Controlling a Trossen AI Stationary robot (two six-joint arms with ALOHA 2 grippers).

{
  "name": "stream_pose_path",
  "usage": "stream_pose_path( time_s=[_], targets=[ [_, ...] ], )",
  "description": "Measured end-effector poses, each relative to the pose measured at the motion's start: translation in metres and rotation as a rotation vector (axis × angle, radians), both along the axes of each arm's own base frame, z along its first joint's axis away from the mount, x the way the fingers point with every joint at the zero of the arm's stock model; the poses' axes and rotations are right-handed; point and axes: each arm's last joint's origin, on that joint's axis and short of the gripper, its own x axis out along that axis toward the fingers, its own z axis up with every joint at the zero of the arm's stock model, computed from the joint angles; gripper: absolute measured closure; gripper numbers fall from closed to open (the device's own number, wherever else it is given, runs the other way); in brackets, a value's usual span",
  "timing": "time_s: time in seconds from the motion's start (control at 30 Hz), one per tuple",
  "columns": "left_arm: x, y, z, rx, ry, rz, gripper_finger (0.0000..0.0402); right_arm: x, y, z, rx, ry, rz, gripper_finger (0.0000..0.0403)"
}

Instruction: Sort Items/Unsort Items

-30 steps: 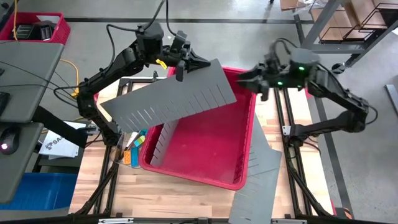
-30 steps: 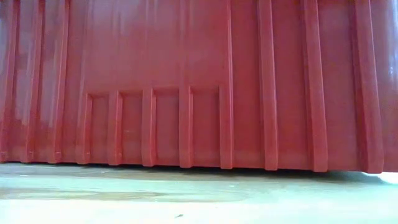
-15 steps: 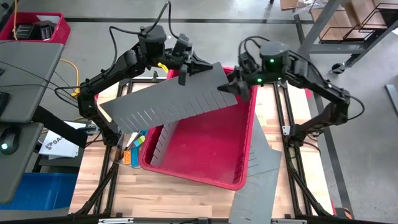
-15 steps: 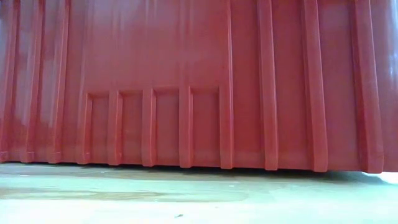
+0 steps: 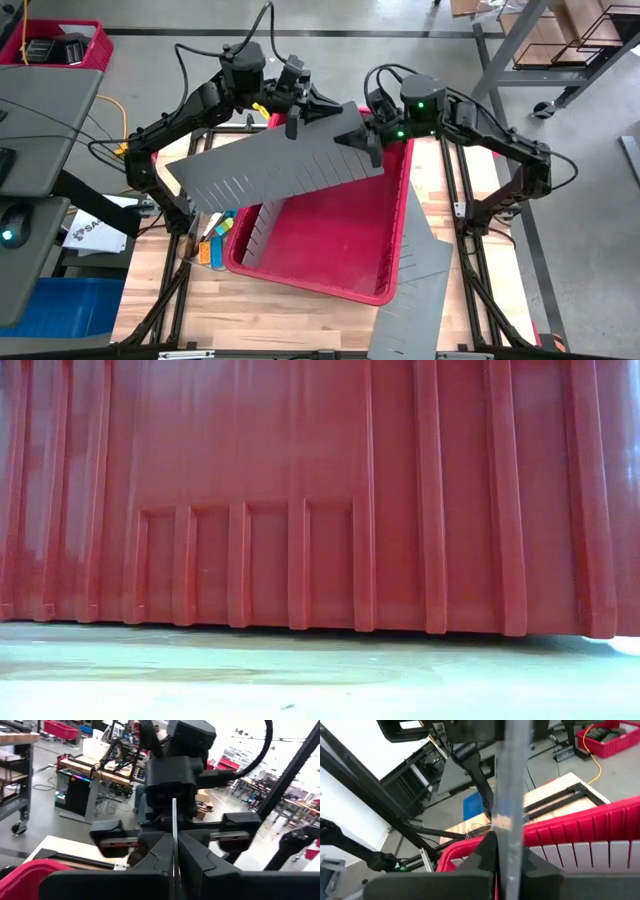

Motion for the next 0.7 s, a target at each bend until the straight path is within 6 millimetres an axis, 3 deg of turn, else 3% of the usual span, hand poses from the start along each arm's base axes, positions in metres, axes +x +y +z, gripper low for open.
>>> stream_pose_path(
  time_s=[0.13, 0.3, 0.5, 0.7],
  targets=[
    [-0.005, 0.004, 0.002, -0.005, 0.001, 0.028, 0.0342, -0.013, 0.005, 0.001, 0.02, 0.055, -0.027, 0.04],
    [-0.031, 0.012, 0.015, 0.01, -0.019, 0.086, 0.0277, -0.04, 0.009, 0.009, 0.03, 0.084, -0.082, 0.0402],
    [-0.077, 0.016, 0.031, 0.014, -0.007, 0.171, 0.0213, -0.066, 0.013, 0.018, 0.015, 0.076, -0.137, 0.0402],
    [-0.135, 0.006, 0.024, -0.011, 0.22, 0.292, 0.0178, -0.077, 0.014, 0.021, 0.003, 0.076, -0.18, 0.0402]
  ],
)
